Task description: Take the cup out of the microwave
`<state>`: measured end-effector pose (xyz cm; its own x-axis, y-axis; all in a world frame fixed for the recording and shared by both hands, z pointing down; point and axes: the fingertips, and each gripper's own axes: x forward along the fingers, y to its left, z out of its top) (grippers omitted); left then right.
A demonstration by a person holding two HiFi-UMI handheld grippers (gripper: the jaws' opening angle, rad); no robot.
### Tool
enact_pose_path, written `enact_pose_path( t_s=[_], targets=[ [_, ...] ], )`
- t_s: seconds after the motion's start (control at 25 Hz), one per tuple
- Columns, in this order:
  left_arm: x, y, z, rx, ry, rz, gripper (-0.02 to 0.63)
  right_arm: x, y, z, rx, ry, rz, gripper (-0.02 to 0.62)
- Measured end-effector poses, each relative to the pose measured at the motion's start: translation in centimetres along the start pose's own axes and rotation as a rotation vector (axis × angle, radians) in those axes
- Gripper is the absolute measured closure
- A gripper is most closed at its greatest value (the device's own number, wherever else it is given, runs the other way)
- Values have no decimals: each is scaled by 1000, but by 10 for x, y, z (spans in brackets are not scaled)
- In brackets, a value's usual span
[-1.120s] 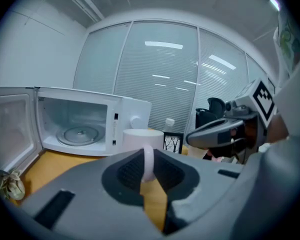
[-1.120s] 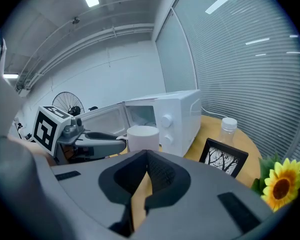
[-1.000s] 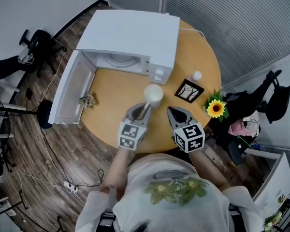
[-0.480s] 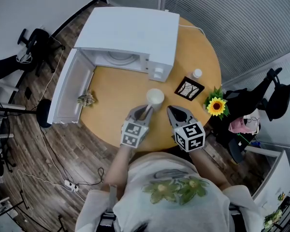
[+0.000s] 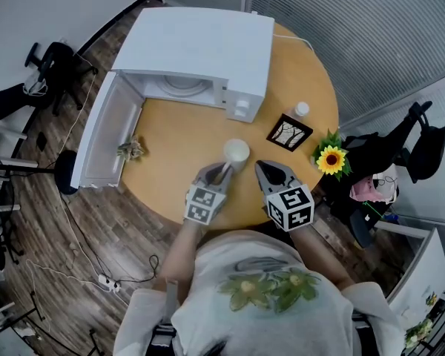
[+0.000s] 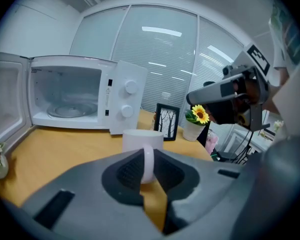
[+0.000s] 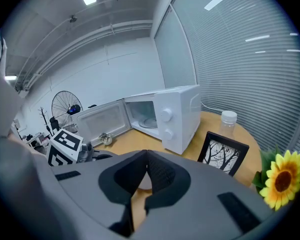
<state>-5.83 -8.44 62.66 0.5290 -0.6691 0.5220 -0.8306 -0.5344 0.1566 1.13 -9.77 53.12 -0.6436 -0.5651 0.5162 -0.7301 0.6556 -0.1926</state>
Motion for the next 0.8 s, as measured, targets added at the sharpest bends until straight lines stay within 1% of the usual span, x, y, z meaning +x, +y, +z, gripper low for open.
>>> enact_pose_path(
  t_s=[0.36, 0.52, 0.72, 0.8],
  targets=[
    [-2, -3, -13, 11, 6, 2, 555, 0, 1, -3, -13, 4, -1, 578],
    [-3, -3, -18, 1, 14, -1, 554, 0, 3, -6, -14, 9, 3, 578],
    [-2, -6, -30, 30, 68, -6, 554, 0, 4, -8, -18, 13, 7, 578],
    [-2, -7, -35, 35, 77, 1, 555, 0, 3, -7, -19, 12, 5, 578]
  ],
)
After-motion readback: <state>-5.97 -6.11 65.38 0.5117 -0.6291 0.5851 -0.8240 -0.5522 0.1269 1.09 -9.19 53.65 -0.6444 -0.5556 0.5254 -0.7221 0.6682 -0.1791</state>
